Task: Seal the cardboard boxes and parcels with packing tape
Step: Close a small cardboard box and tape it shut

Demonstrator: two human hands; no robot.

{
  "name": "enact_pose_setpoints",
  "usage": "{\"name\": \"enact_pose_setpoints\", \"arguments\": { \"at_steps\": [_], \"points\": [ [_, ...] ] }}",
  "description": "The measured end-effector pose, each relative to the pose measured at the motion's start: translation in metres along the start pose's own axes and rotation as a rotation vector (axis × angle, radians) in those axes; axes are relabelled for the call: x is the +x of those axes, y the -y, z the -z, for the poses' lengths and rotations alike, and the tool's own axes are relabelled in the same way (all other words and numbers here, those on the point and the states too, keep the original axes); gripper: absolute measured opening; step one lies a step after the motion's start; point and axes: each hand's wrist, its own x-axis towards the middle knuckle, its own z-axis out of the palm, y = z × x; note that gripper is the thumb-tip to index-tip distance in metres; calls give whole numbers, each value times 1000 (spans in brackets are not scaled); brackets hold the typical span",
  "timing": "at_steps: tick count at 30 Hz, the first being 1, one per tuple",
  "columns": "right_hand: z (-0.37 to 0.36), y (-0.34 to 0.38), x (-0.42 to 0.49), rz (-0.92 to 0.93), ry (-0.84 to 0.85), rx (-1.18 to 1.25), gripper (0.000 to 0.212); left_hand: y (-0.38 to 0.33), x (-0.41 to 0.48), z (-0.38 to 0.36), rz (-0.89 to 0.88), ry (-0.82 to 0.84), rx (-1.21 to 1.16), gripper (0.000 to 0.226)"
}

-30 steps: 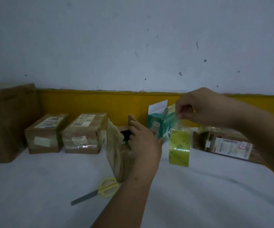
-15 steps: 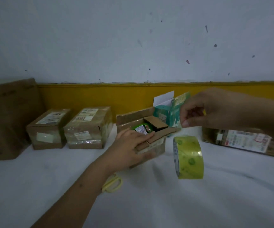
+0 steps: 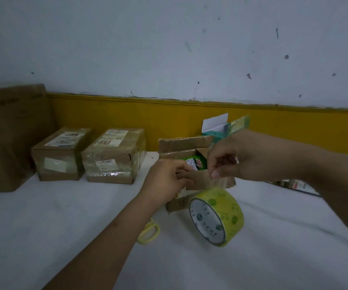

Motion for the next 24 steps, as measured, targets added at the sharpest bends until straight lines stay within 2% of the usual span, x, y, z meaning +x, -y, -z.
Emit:
{"name": "enact_pose_setpoints", "arguments": {
  "at_steps": [2,4,5,8,9,11,13,20,24],
  "points": [
    [-9,-2,13,-17,-23,-11,5,2,1,0,-17,-5,3,28],
    [-19,-6,29,-33,-55,-27,6,3,1,1,-84,12,21,13],
    [-24,-8,37,-39,-63,-30,6,6,1,2,-130,-1,64,15],
    [-33,-17,55,-42,-69,-39,7,21,3,0,-222,-98,177,42],
    [-34,-19,59,-48,-83,-28,6,23,4,1,-225,-103,164,39],
    [-35,-22,65,-57,-129,21,7,21,4,4,-234,-77,118,19],
    [-37,-25,72,-65,-162,52,8,18,4,6,-239,-44,82,18],
    [-42,-35,95,-149,-81,48,11,23,2,4,-110,10,-182,41],
    [-46,-41,104,-192,2,50,14,26,2,3,-127,-4,-166,53]
  ]
}}
